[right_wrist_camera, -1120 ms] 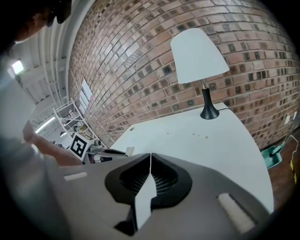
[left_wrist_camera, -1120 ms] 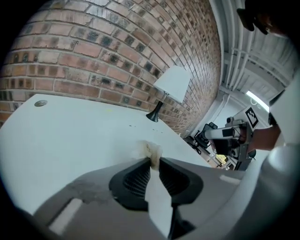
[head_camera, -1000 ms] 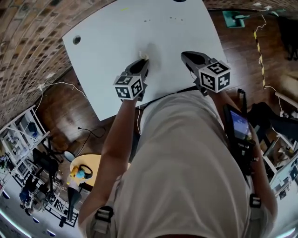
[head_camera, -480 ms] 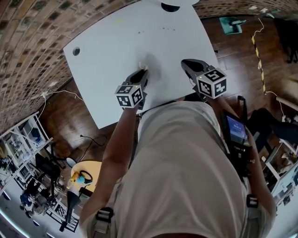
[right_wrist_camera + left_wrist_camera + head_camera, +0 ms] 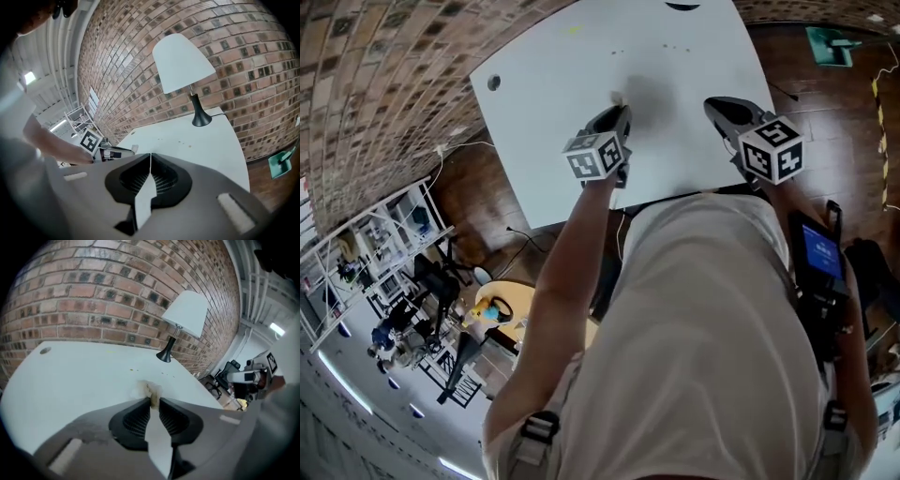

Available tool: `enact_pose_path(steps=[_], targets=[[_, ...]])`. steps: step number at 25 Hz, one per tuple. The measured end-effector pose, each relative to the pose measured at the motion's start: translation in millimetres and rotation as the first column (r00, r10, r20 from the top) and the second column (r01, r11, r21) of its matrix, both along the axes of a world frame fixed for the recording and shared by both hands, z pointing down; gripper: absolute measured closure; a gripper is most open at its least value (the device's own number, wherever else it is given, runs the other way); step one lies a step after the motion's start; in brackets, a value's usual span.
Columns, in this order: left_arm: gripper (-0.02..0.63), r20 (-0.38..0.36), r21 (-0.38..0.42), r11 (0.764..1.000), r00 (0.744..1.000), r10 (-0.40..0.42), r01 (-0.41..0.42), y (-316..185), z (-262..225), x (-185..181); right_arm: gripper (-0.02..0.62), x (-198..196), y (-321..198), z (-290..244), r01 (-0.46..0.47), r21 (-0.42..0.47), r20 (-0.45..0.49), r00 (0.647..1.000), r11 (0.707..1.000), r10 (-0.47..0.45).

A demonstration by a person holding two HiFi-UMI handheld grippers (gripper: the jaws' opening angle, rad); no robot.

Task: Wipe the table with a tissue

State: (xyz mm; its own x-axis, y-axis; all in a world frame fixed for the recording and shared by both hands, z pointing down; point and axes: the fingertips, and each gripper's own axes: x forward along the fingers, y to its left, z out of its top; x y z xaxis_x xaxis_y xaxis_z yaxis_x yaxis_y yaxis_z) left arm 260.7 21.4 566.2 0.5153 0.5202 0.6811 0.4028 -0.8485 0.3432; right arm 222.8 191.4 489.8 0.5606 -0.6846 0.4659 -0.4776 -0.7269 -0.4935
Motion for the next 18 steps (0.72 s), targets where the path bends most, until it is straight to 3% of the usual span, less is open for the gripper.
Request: enact_pose_path(steps=[3, 7, 9, 11, 15, 16, 18], targets=[[0.537, -0.039, 0.139, 0.990, 0.998, 0.041, -0.036, -23, -1, 30, 0.581, 4, -3, -4, 0.038, 0.027, -0.011, 0.999, 0.999, -0.038], [0.537, 0.014, 0.039, 0.996, 0.997, 0.082, -0.082, -14, 3, 60, 0.581, -3, 19, 1, 0.025, 0.031, 0.003, 1.000, 0.999, -0.025], [0.538, 0.022, 0.068, 0.990, 0.992, 0.123, -0.124, -11, 11, 69, 0.581, -7, 36, 4, -0.008, 0.027, 0.016, 1.000, 1.000, 0.007], [0.537, 0.016, 0.159, 0.971, 0.984, 0.178, -0.178, -12, 16, 82, 0.581, -9, 52, 5, -0.045, 0.018, 0.021, 0.999, 0.999, 0.045], [0.538, 0.031, 0.300, 0.908, 0.954, 0.298, -0.293, -19, 33, 113, 0.581, -18, 79, 10, -0.119, 0.003, 0.040, 0.992, 0.993, 0.119], [0.538, 0.052, 0.353, 0.875, 0.941, 0.335, -0.332, -20, 34, 119, 0.581, -21, 84, 12, -0.132, 0.001, 0.048, 0.990, 0.991, 0.132], [0.538, 0.113, 0.469, 0.772, 0.897, 0.428, -0.428, -22, 34, 130, 0.581, -27, 92, 15, -0.155, 0.002, 0.066, 0.986, 0.988, 0.155]])
